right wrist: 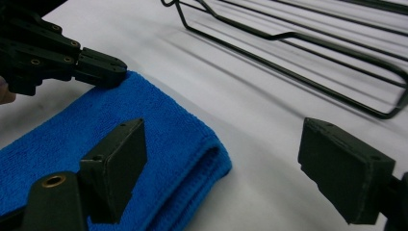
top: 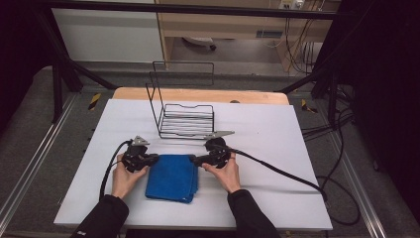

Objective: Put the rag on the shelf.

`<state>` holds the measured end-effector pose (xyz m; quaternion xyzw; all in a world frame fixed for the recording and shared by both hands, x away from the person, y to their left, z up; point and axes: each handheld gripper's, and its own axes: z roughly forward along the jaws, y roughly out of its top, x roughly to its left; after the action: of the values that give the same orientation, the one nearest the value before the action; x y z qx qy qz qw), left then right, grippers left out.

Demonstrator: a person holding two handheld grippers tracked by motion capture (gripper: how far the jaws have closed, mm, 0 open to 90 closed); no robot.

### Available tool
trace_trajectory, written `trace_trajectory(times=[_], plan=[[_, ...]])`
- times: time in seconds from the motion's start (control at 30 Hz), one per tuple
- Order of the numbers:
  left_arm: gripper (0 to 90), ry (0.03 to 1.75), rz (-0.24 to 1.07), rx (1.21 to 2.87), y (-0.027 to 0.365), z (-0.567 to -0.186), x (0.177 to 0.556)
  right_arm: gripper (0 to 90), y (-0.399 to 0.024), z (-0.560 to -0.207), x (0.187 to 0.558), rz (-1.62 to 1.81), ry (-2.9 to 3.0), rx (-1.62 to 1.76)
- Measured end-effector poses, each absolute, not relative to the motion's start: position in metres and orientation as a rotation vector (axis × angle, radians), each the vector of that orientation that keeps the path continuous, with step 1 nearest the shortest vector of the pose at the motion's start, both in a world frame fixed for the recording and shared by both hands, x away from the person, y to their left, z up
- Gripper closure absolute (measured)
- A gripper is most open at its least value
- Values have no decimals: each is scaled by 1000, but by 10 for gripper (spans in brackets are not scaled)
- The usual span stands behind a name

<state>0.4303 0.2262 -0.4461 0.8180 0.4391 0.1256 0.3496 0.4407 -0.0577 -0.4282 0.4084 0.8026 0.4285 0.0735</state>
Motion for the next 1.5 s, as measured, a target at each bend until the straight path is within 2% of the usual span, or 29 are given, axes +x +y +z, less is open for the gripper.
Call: trace_trajectory(times=[0.3,0.43,0.47,0.53,0.57,0.7,1.17,1.5], plan=[[849,1135,325,2118,227,-446,430,320,-45,-441,446,1219,2453,1234],[849,1134,326,2118,226,-446,430,446,-44,-444,445,1199,2469,1245],[849,1134,327,2119,226,-446,430,446,-44,-444,445,1199,2469,1245],[848,1133,328,2118,226,-446,430,514,-43,-444,444,1201,2478,1256],[848,1132,328,2119,226,-446,430,514,-43,-444,444,1201,2478,1256],[845,1132,320,2114,227,-447,430,607,-43,-447,444,1186,2506,1245],[845,1129,304,2107,229,-447,431,797,-41,-449,444,1219,2553,1314],[860,1145,280,2085,231,-446,432,839,-42,-447,444,1232,2558,1341]])
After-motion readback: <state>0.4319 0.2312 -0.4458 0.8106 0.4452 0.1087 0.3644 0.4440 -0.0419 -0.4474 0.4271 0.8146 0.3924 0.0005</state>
